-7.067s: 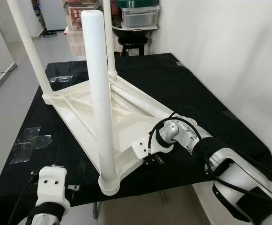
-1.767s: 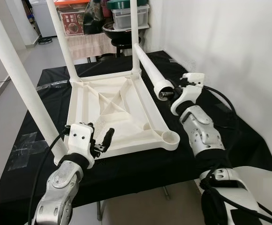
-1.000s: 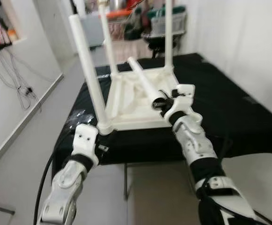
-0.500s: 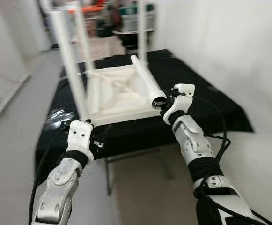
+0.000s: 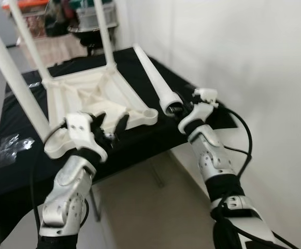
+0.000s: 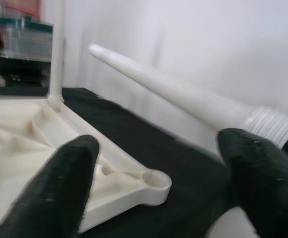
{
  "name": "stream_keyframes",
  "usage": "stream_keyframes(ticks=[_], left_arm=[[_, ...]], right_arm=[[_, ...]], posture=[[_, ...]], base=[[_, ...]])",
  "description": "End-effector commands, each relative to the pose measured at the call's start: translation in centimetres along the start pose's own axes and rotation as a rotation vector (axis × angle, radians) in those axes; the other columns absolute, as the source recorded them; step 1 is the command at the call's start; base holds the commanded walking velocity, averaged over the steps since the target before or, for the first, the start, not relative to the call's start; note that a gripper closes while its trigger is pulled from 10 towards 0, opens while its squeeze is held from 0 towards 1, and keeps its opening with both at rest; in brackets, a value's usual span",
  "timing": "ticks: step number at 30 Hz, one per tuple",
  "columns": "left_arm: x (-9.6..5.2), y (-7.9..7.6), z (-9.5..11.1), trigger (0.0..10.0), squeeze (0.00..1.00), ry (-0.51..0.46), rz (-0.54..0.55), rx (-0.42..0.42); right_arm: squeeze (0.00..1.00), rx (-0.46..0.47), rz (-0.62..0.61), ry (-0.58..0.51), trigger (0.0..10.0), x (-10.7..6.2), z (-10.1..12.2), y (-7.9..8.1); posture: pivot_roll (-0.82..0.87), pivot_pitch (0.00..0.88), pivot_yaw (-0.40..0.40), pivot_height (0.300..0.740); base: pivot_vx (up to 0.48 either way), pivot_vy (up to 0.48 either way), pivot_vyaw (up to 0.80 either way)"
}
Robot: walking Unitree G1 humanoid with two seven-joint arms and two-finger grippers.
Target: Building children table
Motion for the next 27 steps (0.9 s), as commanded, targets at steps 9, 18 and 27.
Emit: stream_keyframes(ticks=[9, 18, 27], left_arm=[[0.8, -2.0, 4.5, 10.0, 1.00, -0.119, -0.241, -0.573], [0.5, -2.4, 6.3, 10.0, 1.00, -0.117, -0.347, -0.710], [0.5, -3.2, 6.4, 10.0, 1.00, -0.076, -0.403, -0.749]], right_arm=[[0.00, 0.116, 0.113, -0.241, 10.0, -0.7, 4.0, -0.4], [0.00, 0.046, 0.232, -0.320, 10.0, -2.5, 7.0, -3.4], [0.00, 0.127, 0.355, -0.394, 10.0, -4.1, 9.1, -4.1]], posture=[[-0.06, 0.000, 0.043, 0.740], [-0.07, 0.000, 0.046, 0.740], [-0.07, 0.000, 0.057, 0.740]], base=[[0.000, 0.000, 0.00], [0.000, 0.000, 0.00], [0.000, 0.000, 0.00]])
Point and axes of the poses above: a point about 5 cm out from each wrist's last joint towards the gripper, its own x axis pointing out of the wrist towards the gripper, its own z axis along the axis of the wrist's last joint, y = z × x, the point moved 2 cm from there along x, pointing out of the wrist towards the gripper, and after that the axes turned 10 degrees about -x, right-handed, at the moved point
